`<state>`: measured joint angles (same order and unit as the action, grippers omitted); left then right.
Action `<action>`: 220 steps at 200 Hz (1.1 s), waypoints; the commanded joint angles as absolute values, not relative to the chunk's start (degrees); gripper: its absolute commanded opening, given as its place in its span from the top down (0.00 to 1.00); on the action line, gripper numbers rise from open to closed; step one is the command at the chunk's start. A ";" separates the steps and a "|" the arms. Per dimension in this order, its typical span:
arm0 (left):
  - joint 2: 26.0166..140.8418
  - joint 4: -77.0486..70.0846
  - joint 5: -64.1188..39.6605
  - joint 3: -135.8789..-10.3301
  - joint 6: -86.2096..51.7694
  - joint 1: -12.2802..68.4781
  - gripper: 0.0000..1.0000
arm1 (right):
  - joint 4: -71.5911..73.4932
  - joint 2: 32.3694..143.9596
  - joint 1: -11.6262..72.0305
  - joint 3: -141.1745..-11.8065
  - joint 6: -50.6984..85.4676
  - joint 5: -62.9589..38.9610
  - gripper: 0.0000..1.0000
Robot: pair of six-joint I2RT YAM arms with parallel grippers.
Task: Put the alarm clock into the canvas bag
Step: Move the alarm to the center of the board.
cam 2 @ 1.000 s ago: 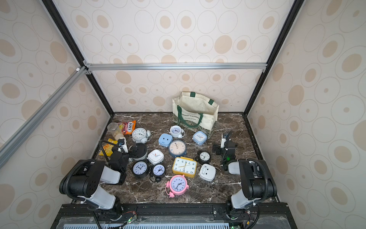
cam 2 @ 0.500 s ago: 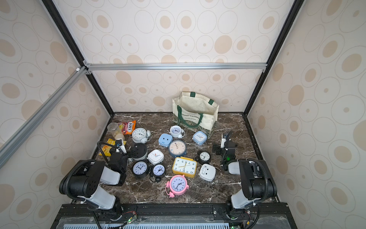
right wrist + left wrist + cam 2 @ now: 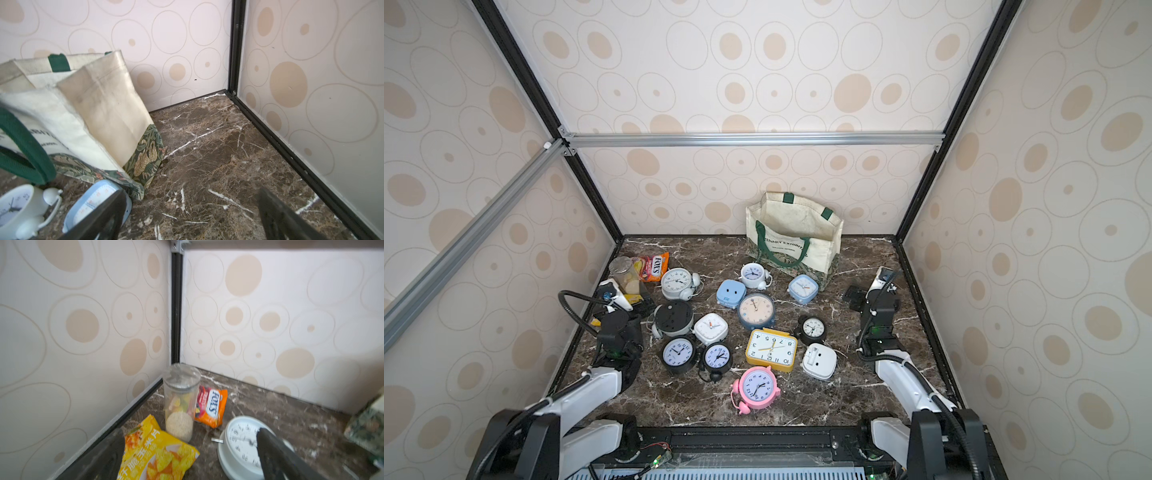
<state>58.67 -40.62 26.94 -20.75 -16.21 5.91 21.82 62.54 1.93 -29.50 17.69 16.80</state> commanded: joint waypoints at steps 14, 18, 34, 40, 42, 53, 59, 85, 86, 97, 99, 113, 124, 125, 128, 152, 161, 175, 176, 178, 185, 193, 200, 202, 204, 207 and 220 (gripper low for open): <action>50.73 3.54 24.66 -33.39 -38.26 6.15 0.02 | -2.57 59.54 1.11 -33.40 38.70 19.05 0.00; 50.41 7.12 23.27 -34.75 -38.68 6.15 0.02 | -3.10 58.92 1.12 -33.42 38.32 17.38 0.00; 49.44 21.17 18.22 -38.57 -42.37 6.29 0.02 | -5.30 56.21 1.16 -32.19 38.84 12.18 0.00; 49.22 25.28 15.62 -39.21 -43.15 6.48 0.02 | -4.79 55.11 1.15 -31.17 38.34 9.66 0.00; 49.11 26.34 14.87 -39.27 -43.37 6.56 0.02 | -4.69 54.78 1.19 -30.86 38.26 8.94 0.00; 48.23 33.38 12.98 -38.95 -45.75 7.35 0.02 | -5.14 52.49 1.15 -29.34 39.02 5.70 0.00; 47.19 35.61 11.93 -38.09 -46.92 7.73 0.02 | -4.14 51.50 1.27 -28.43 39.13 3.07 0.01; 42.56 35.24 5.89 -33.39 -52.57 11.11 0.02 | -8.09 49.07 3.50 -28.78 36.40 -2.13 0.00; 42.60 35.11 5.67 -33.22 -52.65 11.18 0.02 | -8.44 49.01 3.64 -28.89 36.22 -2.21 0.00; 42.71 32.91 4.95 -31.04 -52.14 12.36 0.02 | -11.45 48.29 4.66 -29.92 34.52 -2.95 0.00; 42.65 32.53 5.15 -30.68 -51.95 12.63 0.02 | -11.92 48.22 4.84 -30.00 34.29 -3.33 0.00; 41.19 29.51 6.63 -28.12 -51.08 14.46 0.02 | -13.67 47.26 5.19 -30.40 32.82 -6.78 0.01; 40.11 25.50 7.30 -26.15 -47.65 16.13 0.02 | -15.47 46.75 5.27 -30.99 32.36 -9.05 0.02; 40.09 25.14 7.39 -26.04 -47.21 16.24 0.01 | -15.60 46.71 5.27 -31.01 32.31 -9.27 0.02; 40.16 24.39 7.83 -25.78 -46.11 16.63 0.02 | -15.89 46.49 5.28 -31.02 32.19 -9.82 0.02; 46.88 24.07 9.74 -28.18 -44.97 17.80 0.02 | -15.74 43.79 5.46 -29.86 32.60 -12.50 0.02; 49.40 23.33 9.12 -28.49 -46.36 18.54 0.02 | -15.74 42.74 5.45 -29.43 32.85 -12.69 0.02; 50.48 19.99 6.88 -26.77 -50.30 19.61 0.02 | -16.16 41.65 5.45 -29.26 32.99 -13.35 0.02; 50.47 19.40 6.56 -26.57 -50.55 19.65 0.02 | -16.17 41.61 5.45 -29.22 32.97 -13.44 0.02; 50.43 18.36 6.06 -26.18 -50.96 19.79 0.02 | -16.26 41.41 5.45 -29.30 32.96 -13.62 0.02; 50.36 15.87 4.97 -25.21 -52.78 20.52 0.02 | -16.79 41.00 5.52 -29.56 32.88 -14.16 0.02; 50.70 15.30 5.54 -24.83 -54.97 21.55 0.02 | -17.43 40.50 5.69 -30.03 32.44 -14.58 0.00; 51.18 15.25 5.86 -24.70 -56.02 22.23 0.02 | -18.04 40.08 5.93 -30.38 31.90 -14.59 0.00; 51.34 15.33 5.95 -24.70 -56.28 22.41 0.02 | -18.16 39.97 6.01 -30.47 31.73 -14.59 0.00; 51.51 15.48 6.01 -24.70 -56.54 22.59 0.02 | -18.29 39.92 6.09 -30.67 31.60 -14.66 0.00; 51.77 15.81 6.20 -24.65 -57.17 22.91 0.02 | -18.52 39.90 6.19 -30.84 31.48 -14.72 0.00; 52.34 16.12 6.67 -24.20 -59.16 24.39 0.02 | -19.66 39.96 6.41 -31.95 30.78 -15.73 0.00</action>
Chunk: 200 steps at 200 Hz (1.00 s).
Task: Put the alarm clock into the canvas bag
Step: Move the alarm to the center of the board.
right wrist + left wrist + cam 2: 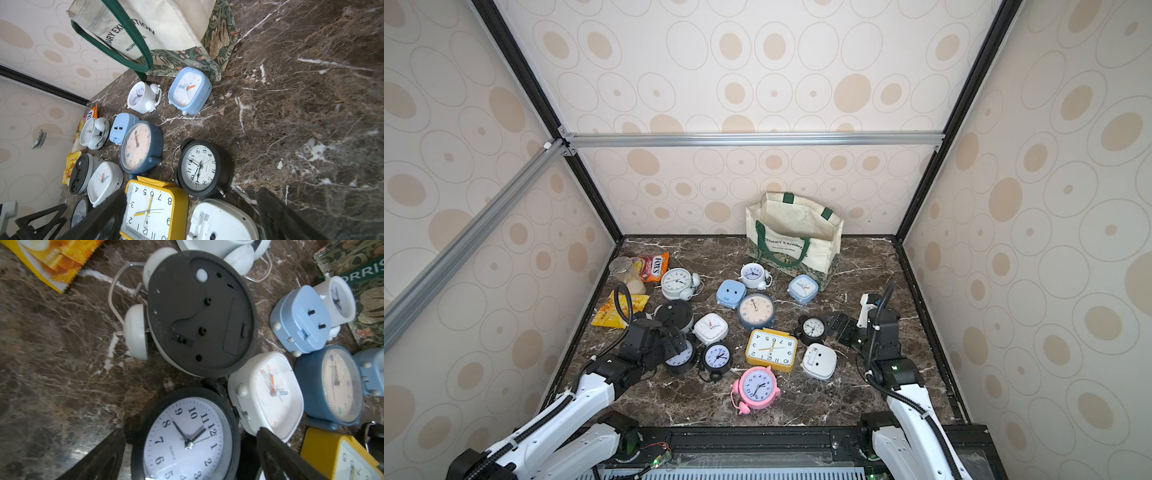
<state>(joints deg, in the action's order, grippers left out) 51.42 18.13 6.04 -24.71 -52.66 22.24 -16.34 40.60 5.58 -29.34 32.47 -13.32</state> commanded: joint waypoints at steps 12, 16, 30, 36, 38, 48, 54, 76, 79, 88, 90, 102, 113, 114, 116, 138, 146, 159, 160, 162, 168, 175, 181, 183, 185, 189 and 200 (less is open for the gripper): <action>52.62 16.77 7.64 -24.21 -61.42 26.21 0.02 | -20.29 40.11 7.10 -32.75 30.57 -16.54 0.00; 52.65 17.20 8.10 -24.32 -62.01 26.85 0.02 | -20.23 40.14 7.47 -32.92 30.50 -16.65 0.00; 53.04 20.50 11.80 -25.31 -64.42 29.37 0.02 | -19.90 40.29 8.61 -33.13 30.49 -16.74 0.00; 52.89 23.27 14.29 -25.94 -66.09 30.42 0.02 | -19.57 40.50 8.98 -33.22 30.65 -16.92 0.00; 52.73 24.38 15.30 -26.22 -67.06 30.81 0.02 | -19.44 40.62 9.08 -33.24 30.71 -17.08 0.00; 51.40 28.22 19.97 -27.09 -69.61 32.49 0.02 | -18.55 41.23 9.52 -33.24 31.00 -18.16 0.00; 50.29 29.85 22.34 -27.39 -70.97 32.97 0.02 | -18.08 41.71 9.81 -33.29 31.15 -18.60 0.00; 46.23 34.96 28.87 -27.88 -75.50 33.31 0.02 | -16.87 43.64 11.21 -33.33 31.53 -18.71 0.00; 45.88 35.81 29.39 -28.05 -76.01 33.39 0.02 | -16.65 43.88 11.42 -33.32 31.55 -18.72 0.00; 45.00 36.73 30.34 -28.38 -76.33 33.34 0.02 | -15.99 44.56 12.05 -33.39 31.77 -18.63 0.00; 44.82 36.69 30.46 -28.39 -76.19 33.38 0.02 | -15.89 44.74 12.17 -33.42 31.74 -18.59 0.00; 44.45 36.45 30.01 -27.69 -76.33 33.32 0.02 | -15.74 45.92 13.01 -33.87 31.64 -18.45 0.00; 44.60 34.54 28.19 -26.02 -76.27 33.35 0.02 | -15.19 47.00 13.63 -34.13 31.64 -18.24 0.00; 44.62 34.27 27.98 -25.80 -76.15 33.38 0.02 | -15.15 47.10 13.67 -34.16 31.64 -18.26 0.00; 44.71 33.62 27.54 -25.46 -75.99 33.39 0.02 | -14.97 47.22 13.77 -34.18 31.73 -18.28 0.00; 45.07 24.55 21.33 -21.40 -73.24 33.39 0.02 | -13.90 48.54 14.78 -34.91 31.86 -18.05 0.00; 45.37 21.98 19.71 -20.71 -72.18 33.39 0.02 | -14.09 49.01 15.24 -35.51 31.46 -17.90 0.00; 46.50 20.91 18.54 -20.50 -71.59 33.39 0.02 | -15.48 49.57 17.75 -36.93 29.62 -15.40 0.00; 46.58 20.87 18.46 -20.49 -71.52 33.39 0.02 | -15.61 49.57 17.97 -37.06 29.49 -15.13 0.00; 46.74 20.77 18.28 -20.37 -71.47 33.40 0.02 | -15.92 49.57 18.27 -37.26 29.24 -14.79 0.00; 47.24 20.49 17.75 -20.10 -71.69 33.35 0.02 | -16.54 49.63 19.59 -37.80 28.33 -13.09 0.00; 47.65 19.39 16.85 -19.59 -71.45 33.47 0.02 | -16.96 49.57 21.00 -38.20 27.60 -11.49 0.00; 48.00 18.33 16.20 -19.20 -71.21 33.61 0.02 | -17.12 49.57 22.22 -38.44 27.13 -10.06 0.00; 48.10 18.12 16.11 -19.17 -71.26 33.58 0.01 | -17.18 49.57 22.65 -38.53 26.95 -9.68 0.00; 48.21 17.91 16.03 -19.16 -71.32 33.75 0.02 | -17.26 49.64 23.02 -38.61 26.87 -9.21 0.00; 48.41 17.47 16.00 -19.23 -71.30 33.91 0.02 | -17.54 49.73 23.69 -38.81 26.65 -8.51 0.00; 49.31 15.32 15.66 -19.54 -70.33 34.31 0.02 | -18.08 50.30 24.82 -39.36 26.39 -7.75 0.00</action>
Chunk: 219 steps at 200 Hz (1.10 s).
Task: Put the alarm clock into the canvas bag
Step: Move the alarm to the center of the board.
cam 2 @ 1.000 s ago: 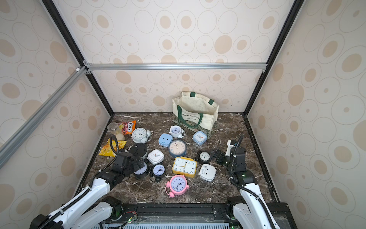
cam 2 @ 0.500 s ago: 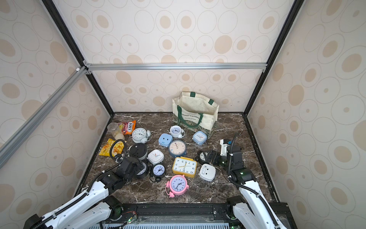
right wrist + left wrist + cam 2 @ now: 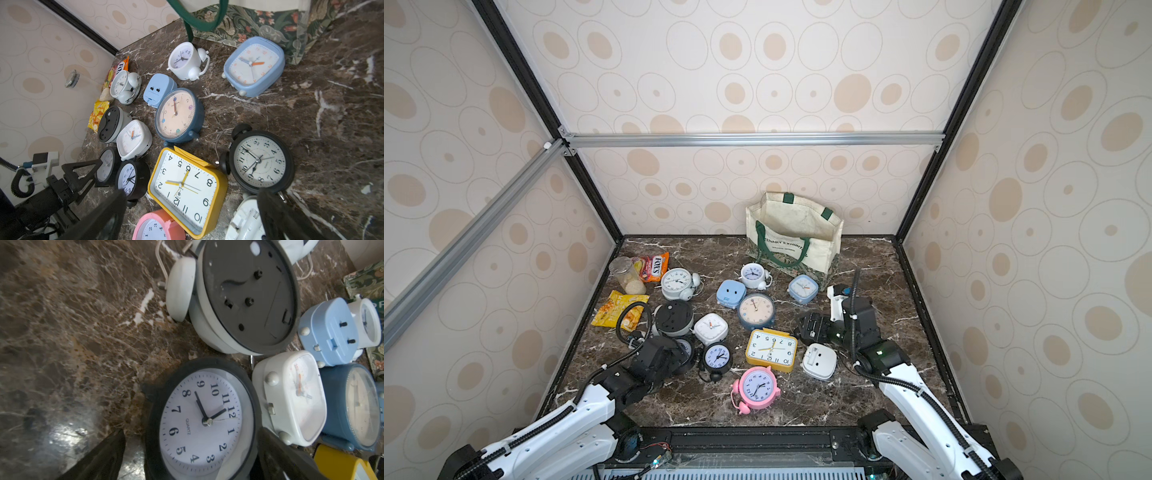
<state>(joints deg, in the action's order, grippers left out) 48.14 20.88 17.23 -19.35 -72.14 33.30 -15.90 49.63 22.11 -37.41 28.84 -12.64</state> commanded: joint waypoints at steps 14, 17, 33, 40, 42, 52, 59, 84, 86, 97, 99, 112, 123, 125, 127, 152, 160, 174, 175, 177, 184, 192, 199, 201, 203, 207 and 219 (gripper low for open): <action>51.20 12.29 14.69 -20.19 -69.34 34.78 0.02 | -17.58 50.86 25.47 -39.22 26.67 -8.32 0.00; 51.73 11.56 14.42 -20.28 -69.16 34.86 0.02 | -17.32 50.93 25.54 -39.10 26.71 -8.53 0.00; 54.58 8.35 13.45 -20.94 -68.82 35.61 0.02 | -16.65 51.56 25.77 -38.94 26.76 -9.18 0.00; 55.72 6.60 13.23 -21.29 -68.50 36.34 0.02 | -16.51 51.83 25.83 -38.94 26.86 -9.46 0.00; 56.14 6.04 13.15 -21.38 -68.43 36.66 0.02 | -16.50 51.91 25.84 -38.94 26.84 -9.53 0.00; 58.17 4.29 13.05 -22.31 -68.60 37.86 0.02 | -15.98 52.37 25.82 -38.72 26.95 -9.88 0.00; 59.71 3.15 12.84 -23.08 -68.56 38.90 0.02 | -15.57 52.54 25.84 -38.46 27.26 -9.99 0.00; 65.35 -0.92 13.70 -26.73 -66.96 43.54 0.02 | -13.87 53.09 25.84 -37.34 28.25 -10.29 0.00; 65.84 -1.18 13.71 -26.99 -66.66 43.76 0.02 | -13.73 53.15 25.84 -37.24 28.35 -10.28 0.00; 68.41 -1.50 13.75 -29.12 -64.34 45.20 0.02 | -13.16 53.17 25.86 -36.77 28.80 -10.27 0.00; 68.85 -1.32 13.83 -29.58 -63.81 45.42 0.02 | -13.07 53.17 25.85 -36.68 28.82 -10.41 0.00; 70.79 0.02 14.56 -32.31 -59.83 46.71 0.02 | -12.40 53.00 25.85 -36.14 29.15 -10.74 0.00; 71.43 3.31 15.09 -34.62 -56.11 47.03 0.02 | -12.35 52.85 25.89 -35.96 29.21 -10.90 0.00; 71.45 4.21 15.35 -35.09 -55.47 47.09 0.02 | -12.32 52.83 25.90 -35.88 29.21 -11.01 0.00; 71.48 5.14 15.59 -35.49 -54.80 47.10 0.02 | -12.31 52.76 25.94 -35.87 29.23 -11.06 0.00; 68.05 18.30 22.27 -38.09 -50.59 47.06 0.02 | -11.50 52.16 25.93 -34.93 29.01 -11.65 0.00; 66.38 21.09 23.99 -38.39 -49.30 47.07 0.02 | -11.22 52.21 25.93 -34.73 29.00 -12.24 0.00; 63.44 24.61 25.99 -38.58 -46.33 46.63 0.02 | -10.50 52.40 25.91 -34.48 28.94 -12.98 0.00; 63.32 24.65 25.96 -38.54 -45.93 46.56 0.02 | -10.44 52.39 25.92 -34.46 28.93 -13.04 0.00; 63.00 24.75 25.87 -38.42 -45.21 46.40 0.02 | -10.21 52.45 25.92 -34.39 29.05 -13.21 0.00; 62.18 25.29 25.46 -38.13 -43.15 45.60 0.02 | -9.58 52.67 25.93 -34.21 29.13 -13.75 0.00; 61.67 25.54 24.73 -38.06 -41.26 44.17 0.02 | -8.59 53.01 25.94 -34.02 29.27 -14.58 0.00; 61.50 24.92 23.40 -37.90 -38.63 42.81 0.02 | -7.83 53.44 25.88 -34.01 29.31 -15.20 0.00; 61.52 24.67 22.97 -37.89 -37.78 42.41 0.02 | -7.58 53.61 25.92 -34.06 29.32 -15.45 0.00; 61.63 24.49 22.53 -37.82 -36.98 41.91 0.02 | -7.39 53.79 25.92 -34.11 29.30 -15.64 0.00; 61.96 24.15 21.60 -37.77 -35.20 41.16 0.02 | -7.05 54.10 25.93 -34.16 29.31 -15.98 0.00; 63.98 24.03 18.00 -38.34 -31.77 36.86 0.02 | -6.08 55.28 26.21 -34.68 28.94 -16.88 0.00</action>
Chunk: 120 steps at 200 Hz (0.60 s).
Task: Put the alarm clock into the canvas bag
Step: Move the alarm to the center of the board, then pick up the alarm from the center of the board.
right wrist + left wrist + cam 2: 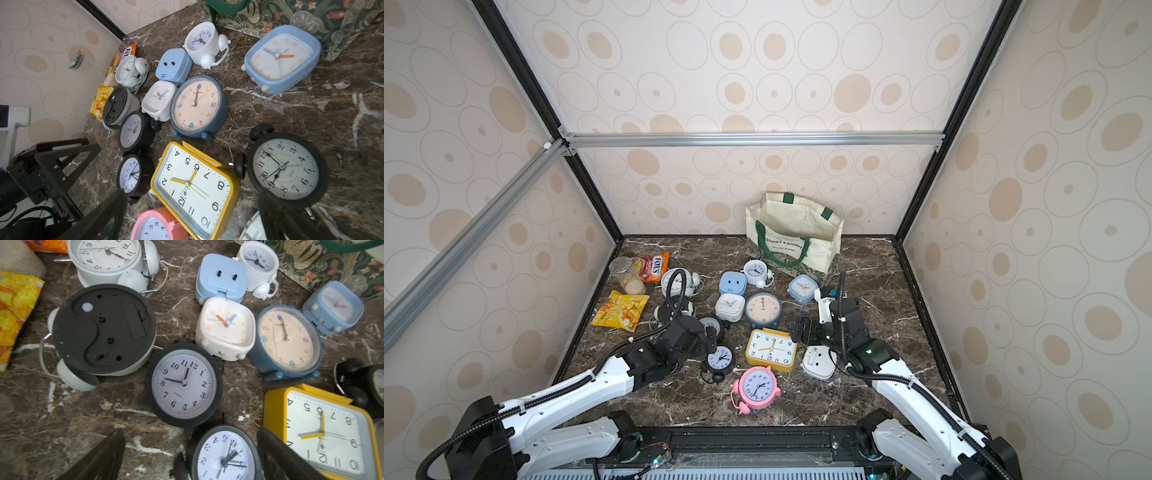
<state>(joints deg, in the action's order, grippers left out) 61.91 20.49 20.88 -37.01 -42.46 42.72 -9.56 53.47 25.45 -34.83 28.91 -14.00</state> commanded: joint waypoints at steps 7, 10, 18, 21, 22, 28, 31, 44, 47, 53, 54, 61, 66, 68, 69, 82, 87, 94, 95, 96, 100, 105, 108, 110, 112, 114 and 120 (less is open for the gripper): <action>65.45 23.48 15.41 -38.54 -29.11 34.80 0.02 | -6.20 56.03 26.71 -35.45 28.42 -17.04 0.00; 66.07 23.28 14.70 -38.57 -28.15 34.06 0.02 | -6.41 56.29 26.79 -35.91 28.21 -17.12 0.00; 67.67 23.21 13.94 -39.00 -26.47 32.43 0.02 | -6.88 57.20 27.89 -36.94 27.34 -17.09 0.00; 68.14 23.08 13.59 -39.19 -25.89 31.97 0.02 | -7.12 57.46 28.30 -37.46 27.15 -16.94 0.00; 68.30 23.01 13.43 -39.28 -25.69 31.85 0.02 | -7.21 57.60 28.43 -37.62 27.07 -16.91 0.00; 69.07 22.32 11.67 -39.74 -24.07 31.27 0.02 | -7.80 58.24 29.19 -38.59 26.68 -16.75 0.00; 69.32 21.77 10.90 -39.91 -23.34 31.00 0.02 | -8.05 58.49 29.57 -38.97 26.53 -16.69 0.00; 70.61 19.88 7.30 -40.16 -20.99 30.20 0.02 | -8.26 59.59 30.40 -40.01 26.27 -16.92 0.00; 70.94 19.71 6.58 -40.31 -20.54 29.96 0.02 | -8.19 59.83 30.41 -40.11 26.30 -17.19 0.00; 71.71 19.68 5.61 -40.66 -19.51 29.67 0.01 | -7.77 60.23 30.50 -40.25 26.60 -17.67 0.00; 71.80 19.68 5.44 -40.72 -19.42 29.65 0.02 | -7.67 60.26 30.50 -40.25 26.62 -17.75 0.00; 72.71 19.77 4.58 -41.23 -18.13 29.53 0.02 | -6.99 60.89 30.56 -40.34 26.93 -18.33 0.00; 73.27 19.75 4.33 -41.46 -17.56 29.47 0.02 | -6.51 61.23 30.63 -40.46 27.21 -18.80 0.00; 73.51 19.73 4.31 -41.54 -17.35 29.45 0.02 | -6.26 61.52 30.66 -40.50 27.30 -19.03 0.00; 73.58 19.71 4.31 -41.60 -17.29 29.45 0.02 | -6.12 61.65 30.67 -40.51 27.41 -19.05 0.00; 75.09 19.51 3.18 -42.09 -16.45 29.27 0.02 | -4.75 63.38 31.16 -40.98 27.96 -20.15 0.00; 75.79 19.56 2.87 -42.32 -16.28 29.18 0.02 | -4.43 64.13 31.52 -41.40 28.03 -20.29 0.00; 76.48 19.80 3.47 -42.71 -16.34 29.09 0.02 | -4.30 65.30 32.10 -42.14 27.95 -20.24 0.00; 76.60 19.83 3.58 -42.80 -16.34 29.09 0.02 | -4.30 65.43 32.22 -42.25 27.95 -20.23 0.00; 76.71 19.85 3.72 -42.80 -16.30 29.05 0.02 | -4.30 65.63 32.33 -42.35 27.90 -20.18 0.00; 76.85 19.86 4.16 -42.81 -16.34 29.00 0.02 | -4.26 66.19 32.72 -42.77 27.85 -20.13 0.00; 77.13 19.86 4.43 -42.76 -16.18 29.00 0.02 | -4.18 66.85 33.14 -43.24 27.71 -20.09 0.00; 77.21 19.86 4.48 -42.75 -16.04 28.96 0.02 | -4.14 67.27 33.40 -43.51 27.68 -20.17 0.00; 77.24 19.86 4.48 -42.77 -16.00 28.88 0.02 | -4.07 67.49 33.53 -43.68 27.66 -20.18 0.00; 77.34 19.86 4.53 -42.73 -15.98 28.84 0.02 | -4.05 67.72 33.65 -43.77 27.57 -20.27 0.00; 77.39 19.86 4.60 -42.74 -15.99 28.77 0.02 | -4.04 67.91 33.77 -43.95 27.57 -20.36 0.00; 77.48 20.01 5.03 -42.68 -16.07 28.59 0.02 | -3.98 68.47 34.07 -44.41 27.50 -20.58 0.00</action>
<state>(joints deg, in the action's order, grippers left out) 76.73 19.33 5.13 -40.91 -19.03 29.45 -5.54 66.59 32.42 -41.69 27.77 -19.03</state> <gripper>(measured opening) 0.984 0.997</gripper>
